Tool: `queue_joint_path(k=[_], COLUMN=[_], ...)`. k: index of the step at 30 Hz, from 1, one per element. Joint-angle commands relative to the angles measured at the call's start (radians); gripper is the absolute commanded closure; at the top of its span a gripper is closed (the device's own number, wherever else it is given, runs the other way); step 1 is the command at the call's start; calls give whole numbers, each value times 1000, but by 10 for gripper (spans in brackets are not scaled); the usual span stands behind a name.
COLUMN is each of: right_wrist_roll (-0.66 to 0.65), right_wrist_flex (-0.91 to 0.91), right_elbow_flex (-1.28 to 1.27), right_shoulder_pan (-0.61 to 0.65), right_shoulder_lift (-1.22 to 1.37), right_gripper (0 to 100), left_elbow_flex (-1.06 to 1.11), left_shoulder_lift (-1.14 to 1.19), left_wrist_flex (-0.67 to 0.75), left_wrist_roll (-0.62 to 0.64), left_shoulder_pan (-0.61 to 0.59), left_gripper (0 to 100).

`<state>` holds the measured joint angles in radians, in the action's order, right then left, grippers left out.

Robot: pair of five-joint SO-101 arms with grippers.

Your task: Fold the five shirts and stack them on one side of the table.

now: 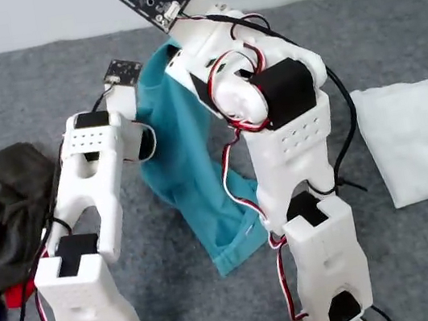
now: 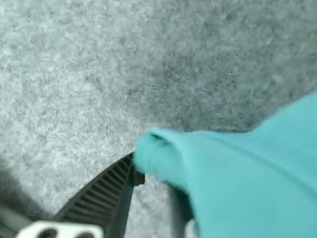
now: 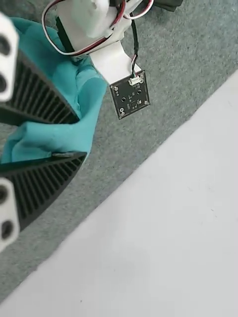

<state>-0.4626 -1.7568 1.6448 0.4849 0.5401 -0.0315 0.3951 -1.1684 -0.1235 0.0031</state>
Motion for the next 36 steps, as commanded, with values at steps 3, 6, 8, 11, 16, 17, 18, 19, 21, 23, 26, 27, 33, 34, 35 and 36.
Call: queue_joint_path(k=[3, 6, 8, 11, 16, 17, 18, 19, 21, 23, 26, 27, 33, 34, 35, 36], right_wrist_roll=[14, 15, 17, 18, 44, 54, 57, 57, 58, 58, 58, 58, 57, 57, 57, 57], right_wrist_flex=[-41, -41, -41, -41, -41, -41, -41, -41, -41, -41, -41, -41, -41, -41, -41, -41], right_elbow_flex=[-21, -104, -149, -181, -184, -184, -184, -186, -187, -189, -189, -189, -189, -189, -189, -189], right_shoulder_pan=[-39, -81, -108, -139, -148, -145, -145, -145, -145, -145, -145, -145, -150, -150, -150, -150], right_shoulder_lift=[-5, -5, -7, -7, -13, -15, -15, -15, -10, -7, -7, -7, -7, -7, -7, -7], right_gripper=[988, 988, 988, 988, 988, 988, 988, 988, 988, 988, 988, 988, 988, 988, 988, 988], left_elbow_flex=[-124, -226, -295, -366, -366, -355, -351, -349, -352, -354, -354, -355, -437, -458, -481, -496], left_shoulder_lift=[-34, -34, -34, -34, -15, -6, 8, 26, 74, 121, 184, 203, 265, 272, 279, 287], left_wrist_flex=[-124, -236, -316, -390, -374, -356, -336, -318, -278, -235, -163, -135, -78, -89, -106, -121], left_wrist_roll=[9, 9, 8, 8, 9, 9, 9, 9, 11, 11, 11, 11, 11, 11, 11, 11], left_shoulder_pan=[-5, -5, -5, -5, -2, -2, -2, -2, -2, 3, 20, 28, 54, 55, 58, 60], left_gripper=[986, 986, 986, 986, 985, 985, 984, 983, 955, 910, 852, 842, 831, 831, 831, 832])
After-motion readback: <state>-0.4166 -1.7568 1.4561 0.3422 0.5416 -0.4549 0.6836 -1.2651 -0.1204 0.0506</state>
